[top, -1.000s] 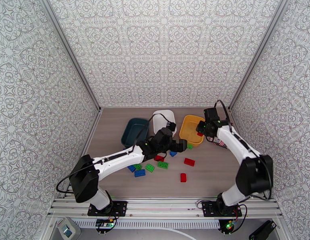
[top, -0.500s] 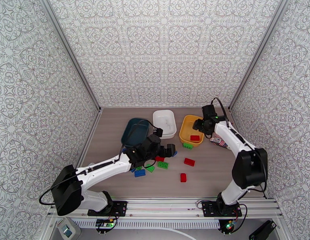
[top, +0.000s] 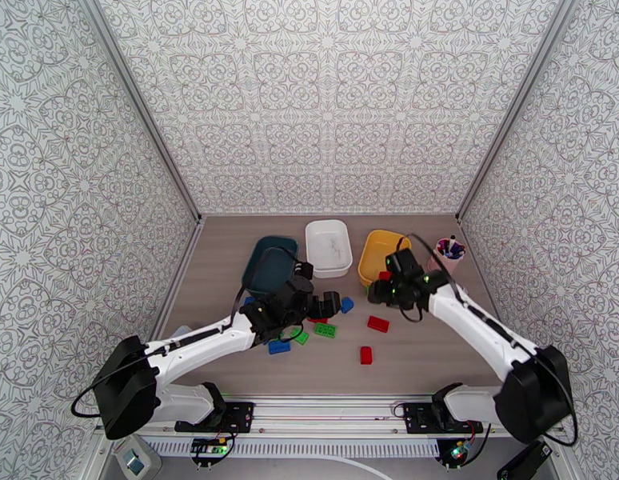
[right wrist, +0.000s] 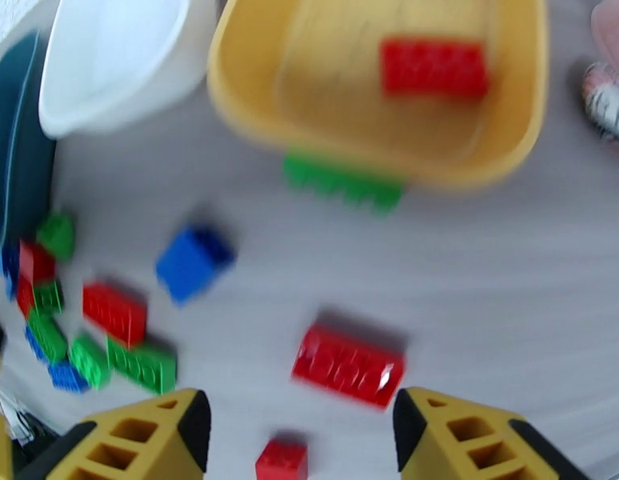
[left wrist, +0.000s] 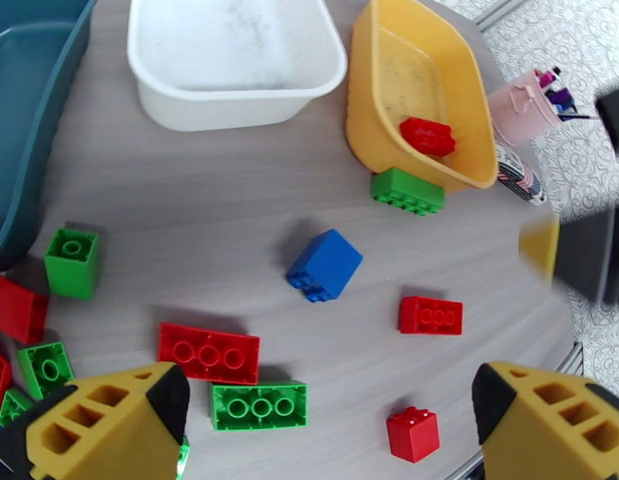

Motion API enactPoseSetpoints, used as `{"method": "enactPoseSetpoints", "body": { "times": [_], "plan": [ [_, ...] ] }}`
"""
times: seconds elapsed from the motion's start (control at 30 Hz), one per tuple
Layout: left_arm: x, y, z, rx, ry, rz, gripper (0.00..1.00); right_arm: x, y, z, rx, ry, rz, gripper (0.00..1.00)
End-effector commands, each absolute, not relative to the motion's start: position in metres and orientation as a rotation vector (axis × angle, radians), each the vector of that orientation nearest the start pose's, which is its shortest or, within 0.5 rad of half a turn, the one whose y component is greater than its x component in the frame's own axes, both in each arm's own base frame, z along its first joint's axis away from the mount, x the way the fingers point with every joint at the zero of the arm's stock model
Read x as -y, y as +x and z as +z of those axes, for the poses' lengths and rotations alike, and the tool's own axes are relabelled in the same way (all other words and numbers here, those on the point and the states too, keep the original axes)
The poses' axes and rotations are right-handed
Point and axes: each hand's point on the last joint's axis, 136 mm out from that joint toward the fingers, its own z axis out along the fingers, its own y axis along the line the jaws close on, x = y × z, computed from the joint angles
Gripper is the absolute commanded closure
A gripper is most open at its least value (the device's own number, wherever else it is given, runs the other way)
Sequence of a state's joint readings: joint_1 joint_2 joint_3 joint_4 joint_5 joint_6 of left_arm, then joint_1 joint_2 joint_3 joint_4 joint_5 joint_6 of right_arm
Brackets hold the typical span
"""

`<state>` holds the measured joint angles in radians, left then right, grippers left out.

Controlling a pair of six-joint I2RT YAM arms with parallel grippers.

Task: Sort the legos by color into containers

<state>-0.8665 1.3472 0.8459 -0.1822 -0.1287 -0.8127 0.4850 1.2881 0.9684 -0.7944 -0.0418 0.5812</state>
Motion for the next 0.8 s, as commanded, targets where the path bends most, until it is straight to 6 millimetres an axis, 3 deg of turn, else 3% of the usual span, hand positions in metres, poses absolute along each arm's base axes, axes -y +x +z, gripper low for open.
{"method": "enactPoseSetpoints", "body": {
  "times": [0.0, 0.2, 0.33, 0.53, 0.77],
  "plan": [
    [0.278, 0.270, 0.141, -2.377, -0.065, -0.706, 0.01, -0.153, 0.232, 0.112, -2.797, 0.149, 0.373, 0.34],
    [0.274, 0.261, 0.125, -2.402, -0.120, -0.681, 0.01, -0.169, 0.188, 0.083, -2.861, 0.127, 0.385, 0.33],
    [0.273, 0.253, 0.115, -2.423, -0.130, -0.673, 0.01, -0.180, 0.172, 0.065, -2.895, 0.114, 0.393, 0.32],
    [0.271, 0.244, 0.105, -2.448, -0.135, -0.661, 0.01, -0.191, 0.162, 0.046, -2.937, 0.067, 0.349, 0.33],
    [0.271, 0.241, 0.103, -2.451, -0.137, -0.657, 0.01, -0.196, 0.164, 0.032, -2.962, 0.033, 0.274, 0.38]
  ]
}}
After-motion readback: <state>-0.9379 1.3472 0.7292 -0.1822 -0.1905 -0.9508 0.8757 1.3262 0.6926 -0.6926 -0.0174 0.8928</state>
